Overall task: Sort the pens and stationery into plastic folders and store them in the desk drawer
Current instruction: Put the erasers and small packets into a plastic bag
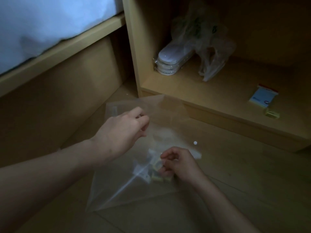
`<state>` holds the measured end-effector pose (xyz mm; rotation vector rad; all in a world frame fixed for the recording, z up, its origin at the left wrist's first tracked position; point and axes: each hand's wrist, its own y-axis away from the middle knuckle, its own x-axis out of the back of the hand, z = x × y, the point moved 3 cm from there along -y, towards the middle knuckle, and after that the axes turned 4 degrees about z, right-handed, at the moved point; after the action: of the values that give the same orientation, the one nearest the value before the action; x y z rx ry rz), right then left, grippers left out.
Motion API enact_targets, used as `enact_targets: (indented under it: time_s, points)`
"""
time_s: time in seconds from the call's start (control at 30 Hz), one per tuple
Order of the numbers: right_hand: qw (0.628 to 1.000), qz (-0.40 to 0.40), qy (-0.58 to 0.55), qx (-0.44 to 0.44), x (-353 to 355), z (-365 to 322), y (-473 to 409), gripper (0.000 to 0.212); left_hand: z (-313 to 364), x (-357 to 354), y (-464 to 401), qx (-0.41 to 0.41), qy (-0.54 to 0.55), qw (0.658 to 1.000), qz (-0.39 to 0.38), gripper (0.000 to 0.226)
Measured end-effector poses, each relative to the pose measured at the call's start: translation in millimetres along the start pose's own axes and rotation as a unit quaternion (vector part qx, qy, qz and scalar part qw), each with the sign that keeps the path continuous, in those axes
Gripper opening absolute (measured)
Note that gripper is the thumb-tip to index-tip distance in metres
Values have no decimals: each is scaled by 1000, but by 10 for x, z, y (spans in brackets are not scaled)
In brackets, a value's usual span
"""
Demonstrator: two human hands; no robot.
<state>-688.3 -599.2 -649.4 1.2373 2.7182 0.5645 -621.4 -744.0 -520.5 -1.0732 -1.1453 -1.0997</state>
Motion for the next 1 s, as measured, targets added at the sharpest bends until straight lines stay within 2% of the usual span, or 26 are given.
enact_targets:
  time_s: [0.1, 0.17, 0.4, 0.67, 0.8, 1.0]
  points:
    - [995, -7, 102, 8, -31, 47, 8, 22, -6, -3, 15, -1, -2, 1000, 6, 13]
    - [991, -2, 129, 14, -26, 58, -10, 26, -9, -7, 31, 0, -2, 1000, 7, 14]
    - [992, 80, 94, 33, 298, -1, -92, 35, 20, 31, 31, 4, 15, 1000, 18, 12]
    - [967, 211, 71, 126, 1013, -279, -8, 25, 161, 46, -77, -9, -2, 999, 38, 11]
    - [942, 260, 157, 140, 1384, -370, 45, 24, 309, 59, -224, -21, -15, 999, 43, 11]
    - [872, 382, 281, 118, 2054, -526, 63, 37, 544, 17, -486, -31, -25, 999, 34, 17]
